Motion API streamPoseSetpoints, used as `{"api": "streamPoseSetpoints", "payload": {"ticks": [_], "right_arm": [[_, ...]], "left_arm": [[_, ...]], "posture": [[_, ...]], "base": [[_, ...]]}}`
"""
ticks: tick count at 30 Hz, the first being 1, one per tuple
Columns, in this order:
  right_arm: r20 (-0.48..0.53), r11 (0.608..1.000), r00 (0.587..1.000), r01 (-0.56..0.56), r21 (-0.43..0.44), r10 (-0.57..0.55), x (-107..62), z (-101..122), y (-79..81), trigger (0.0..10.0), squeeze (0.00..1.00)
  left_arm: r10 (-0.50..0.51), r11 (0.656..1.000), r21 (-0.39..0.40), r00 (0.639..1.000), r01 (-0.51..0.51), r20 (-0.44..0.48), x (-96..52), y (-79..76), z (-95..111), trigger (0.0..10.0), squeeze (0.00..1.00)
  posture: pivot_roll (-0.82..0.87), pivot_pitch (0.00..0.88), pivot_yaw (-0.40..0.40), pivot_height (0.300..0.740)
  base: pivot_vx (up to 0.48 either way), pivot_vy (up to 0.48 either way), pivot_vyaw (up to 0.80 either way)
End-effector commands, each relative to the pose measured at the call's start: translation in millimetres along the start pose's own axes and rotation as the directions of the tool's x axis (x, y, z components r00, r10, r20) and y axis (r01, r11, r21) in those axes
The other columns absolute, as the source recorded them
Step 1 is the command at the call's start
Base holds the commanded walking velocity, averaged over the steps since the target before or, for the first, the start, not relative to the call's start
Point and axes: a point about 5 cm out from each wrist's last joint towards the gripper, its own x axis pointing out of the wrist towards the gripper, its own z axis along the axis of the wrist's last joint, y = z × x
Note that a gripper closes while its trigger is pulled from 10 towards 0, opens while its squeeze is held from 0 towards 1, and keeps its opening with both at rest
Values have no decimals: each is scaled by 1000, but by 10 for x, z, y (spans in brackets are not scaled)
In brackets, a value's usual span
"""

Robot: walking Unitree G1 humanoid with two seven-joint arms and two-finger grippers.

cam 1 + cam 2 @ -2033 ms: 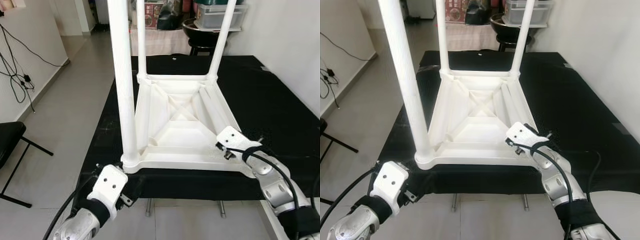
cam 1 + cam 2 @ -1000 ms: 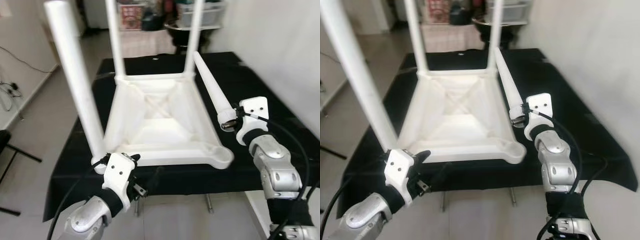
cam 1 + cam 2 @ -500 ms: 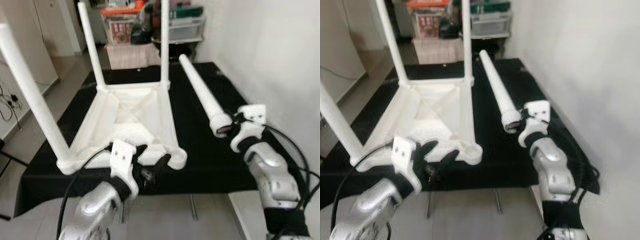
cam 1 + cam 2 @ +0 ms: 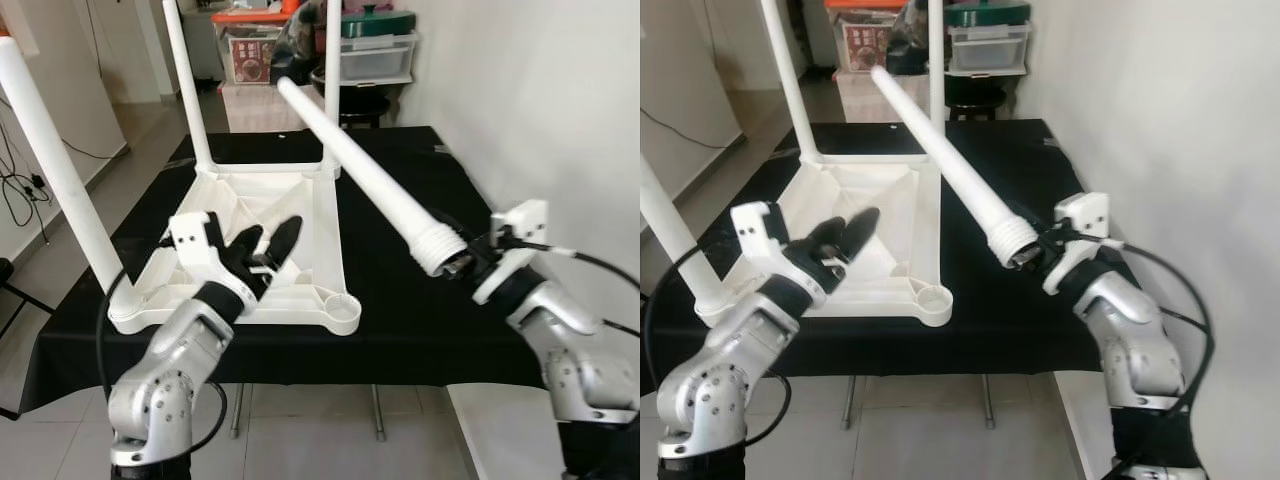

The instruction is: Building children table

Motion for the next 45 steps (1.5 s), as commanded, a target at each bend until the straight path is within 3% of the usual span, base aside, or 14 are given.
{"api": "streamPoseSetpoints", "payload": {"ticks": [1, 6, 9, 14, 15, 21, 29, 30, 32, 33, 37, 45], "right_arm": [[44, 989, 990, -137, 57, 134, -82, 86, 115, 10000, 0], [65, 973, 978, -204, 106, 198, -100, 74, 211, 10000, 0], [26, 932, 941, -336, 138, 336, -106, -47, 457, 10000, 0], [32, 912, 925, -378, 158, 378, -98, -65, 536, 10000, 0], [49, 884, 901, -433, 177, 431, -116, -34, 604, 10000, 0], [51, 838, 859, -509, 196, 509, -171, -10, 702, 10000, 0], [21, 813, 829, -552, 186, 558, -212, -13, 753, 10000, 0], [3, 819, 832, -547, 177, 555, -205, -27, 736, 10000, 0], [-9, 823, 834, -542, 170, 552, -200, -37, 722, 10000, 0], [-19, 830, 839, -534, 163, 544, -189, -43, 702, 10000, 0], [-31, 841, 849, -518, 157, 528, -183, -37, 669, 10000, 0], [-42, 850, 856, -504, 154, 515, -162, -64, 678, 10000, 0]], "left_arm": [[-26, 989, -145, 998, 34, 60, 65, -19, 117, 10000, 0], [-55, 975, -211, 994, 74, 95, 91, -52, 173, 10000, 0], [-127, 938, -303, 980, 169, 152, 141, -140, 276, 10000, 0], [-174, 917, -331, 969, 224, 175, 157, -193, 335, 10000, 0], [-162, 905, -360, 967, 225, 198, 176, -161, 395, 10000, 0], [-129, 892, -400, 968, 209, 216, 202, -88, 465, 10000, 0], [-120, 882, -425, 969, 203, 215, 204, -74, 471, 10000, 0], [-121, 873, -440, 968, 209, 219, 201, -72, 474, 8510, 0], [-122, 867, -450, 967, 213, 223, 200, -73, 476, 8510, 0], [-124, 856, -468, 965, 221, 230, 186, -78, 476, 0, 0], [-124, 829, -508, 963, 233, 239, 146, -88, 463, 0, 0], [-108, 824, -519, 962, 228, 251, 126, -33, 520, 0, 0]], "posture": [[-63, 48, 14, 740], [-65, 47, 15, 740], [-58, 49, 17, 740], [-56, 50, 18, 740], [-59, 52, 19, 740], [-61, 52, 20, 740], [-60, 55, 18, 740], [-64, 53, 12, 740], [-68, 54, 10, 740], [-71, 58, 8, 740], [-77, 64, 4, 740], [-75, 62, 9, 740]], "base": [[0, 0, 0], [0, 0, 0], [0, 0, 0], [0, 0, 0], [0, 0, 0], [0, 0, 0], [0, 0, 0], [0, 0, 0], [0, 0, 0], [0, 0, 0], [0, 0, 0], [0, 0, 0]]}}
